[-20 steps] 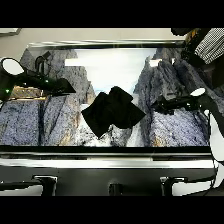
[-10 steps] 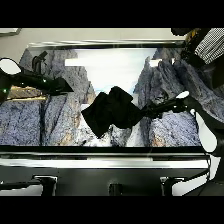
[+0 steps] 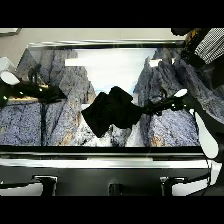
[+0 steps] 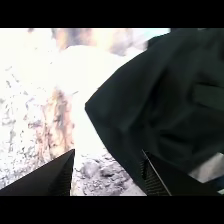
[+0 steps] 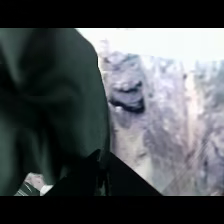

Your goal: Fold the clothes and pants, and hang the long-sleeved shirts on hangers.

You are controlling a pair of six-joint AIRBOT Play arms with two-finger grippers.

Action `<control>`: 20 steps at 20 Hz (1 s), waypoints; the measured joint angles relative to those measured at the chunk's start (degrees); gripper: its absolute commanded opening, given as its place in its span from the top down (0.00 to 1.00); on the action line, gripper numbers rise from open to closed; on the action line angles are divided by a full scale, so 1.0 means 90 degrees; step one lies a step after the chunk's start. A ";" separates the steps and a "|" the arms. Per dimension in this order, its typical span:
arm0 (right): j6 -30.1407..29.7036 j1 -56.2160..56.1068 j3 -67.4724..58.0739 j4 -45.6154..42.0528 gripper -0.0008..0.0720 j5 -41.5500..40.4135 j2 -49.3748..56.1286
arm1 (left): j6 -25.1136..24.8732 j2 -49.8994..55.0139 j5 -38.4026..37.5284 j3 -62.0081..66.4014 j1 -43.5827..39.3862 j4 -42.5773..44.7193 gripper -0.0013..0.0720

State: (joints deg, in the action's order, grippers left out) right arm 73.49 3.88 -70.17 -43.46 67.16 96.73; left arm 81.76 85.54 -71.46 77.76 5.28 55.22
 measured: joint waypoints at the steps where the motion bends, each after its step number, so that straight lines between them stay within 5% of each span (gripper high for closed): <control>1: 0.0000 -0.0002 0.0000 0.0002 0.95 0.0036 -0.0100 | -0.0112 0.0024 0.0221 -0.0325 0.0015 -0.0168 0.36; 8: 0.0075 -0.0005 0.0000 0.0022 0.95 0.0214 -0.0590 | -0.1154 0.0568 0.1052 -0.1770 -0.0364 -0.1661 0.36; 18: 0.0410 -0.0005 0.0002 0.0022 0.95 0.0328 -0.0678 | -0.1399 0.1190 0.1377 -0.1962 -0.1236 -0.2307 0.37; 20: 0.0457 -0.0005 0.0002 0.0022 0.95 0.0352 -0.0678 | -0.1404 0.1236 0.1455 -0.1974 -0.1304 -0.2280 0.71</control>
State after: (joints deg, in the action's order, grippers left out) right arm 77.60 3.84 -70.15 -43.27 70.32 90.63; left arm 69.12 96.66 -58.37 59.99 -6.46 34.70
